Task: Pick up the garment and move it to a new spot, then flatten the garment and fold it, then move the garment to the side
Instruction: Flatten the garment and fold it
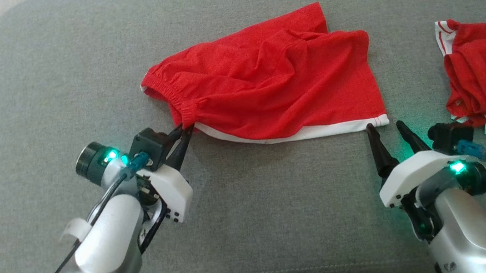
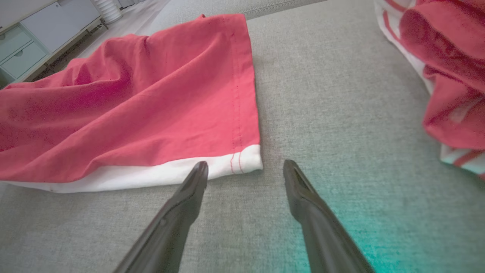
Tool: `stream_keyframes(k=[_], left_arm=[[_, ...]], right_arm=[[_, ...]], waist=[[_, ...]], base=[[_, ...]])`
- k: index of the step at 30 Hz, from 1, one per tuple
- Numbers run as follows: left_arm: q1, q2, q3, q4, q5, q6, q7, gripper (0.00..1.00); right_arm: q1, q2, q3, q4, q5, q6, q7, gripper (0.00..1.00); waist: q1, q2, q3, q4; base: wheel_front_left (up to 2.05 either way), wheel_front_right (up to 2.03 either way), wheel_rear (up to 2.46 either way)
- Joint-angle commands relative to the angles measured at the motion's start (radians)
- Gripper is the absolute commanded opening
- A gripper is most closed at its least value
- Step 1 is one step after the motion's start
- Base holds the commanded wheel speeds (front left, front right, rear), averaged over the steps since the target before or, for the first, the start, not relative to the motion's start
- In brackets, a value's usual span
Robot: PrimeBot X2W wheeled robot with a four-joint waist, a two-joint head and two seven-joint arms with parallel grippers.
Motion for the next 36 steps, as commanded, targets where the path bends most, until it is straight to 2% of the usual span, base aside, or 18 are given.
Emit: stream_keyframes(k=[1, 13, 14, 15, 21, 25, 31, 36], left_arm=[[-0.030, 0.032, 0.033, -0.038, -0.006, 0.007, 0.002, 0.00], [-0.019, 0.044, 0.022, -0.080, -0.015, 0.019, 0.020, 0.00], [-0.018, 0.045, 0.022, -0.082, -0.016, 0.020, 0.020, 0.00], [-0.017, 0.047, 0.021, -0.083, -0.017, 0.021, 0.021, 0.00], [-0.017, 0.058, 0.022, -0.095, -0.025, 0.027, 0.024, 0.00], [-0.020, 0.072, 0.031, -0.120, -0.030, 0.035, 0.017, 0.00], [-0.048, 0.095, 0.062, -0.209, -0.052, 0.046, 0.027, 0.00], [-0.065, 0.106, 0.094, -0.319, -0.082, 0.059, 0.054, 0.00]], right_arm=[[-0.030, -0.001, 0.028, -0.013, 0.024, 0.007, -0.011, 1.00], [-0.094, -0.001, 0.090, 0.095, 0.141, 0.007, -0.043, 1.00], [-0.099, -0.001, 0.102, 0.104, 0.143, 0.007, -0.045, 0.82], [-0.104, -0.001, 0.112, 0.113, 0.140, 0.007, -0.050, 0.00], [-0.137, -0.001, 0.130, 0.132, 0.132, 0.007, -0.110, 0.00], [-0.166, -0.001, 0.123, 0.089, 0.114, 0.007, -0.152, 0.00], [-0.209, -0.008, 0.102, -0.069, 0.063, 0.007, -0.169, 0.00], [-0.199, -0.034, 0.096, -0.250, 0.063, 0.007, -0.127, 0.00]], waist=[[0.0000, 0.0000, 0.001, 0.001], [0.0000, 0.0000, 0.006, 0.003], [0.0000, 0.0000, 0.006, 0.002], [0.0000, 0.0000, 0.005, 0.002], [0.0000, 0.0000, -0.013, 0.001], [0.0000, 0.0000, -0.040, -0.007], [0.0000, 0.0000, -0.099, -0.025], [0.0000, 0.0000, -0.164, -0.031]], base=[[0.00, 0.00, 0.00], [0.00, 0.00, 0.00], [0.00, 0.00, 0.00], [0.00, 0.00, 0.00], [0.00, 0.00, 0.00], [0.00, 0.00, 0.00], [0.00, 0.00, 0.00], [0.00, 0.00, 0.00]])
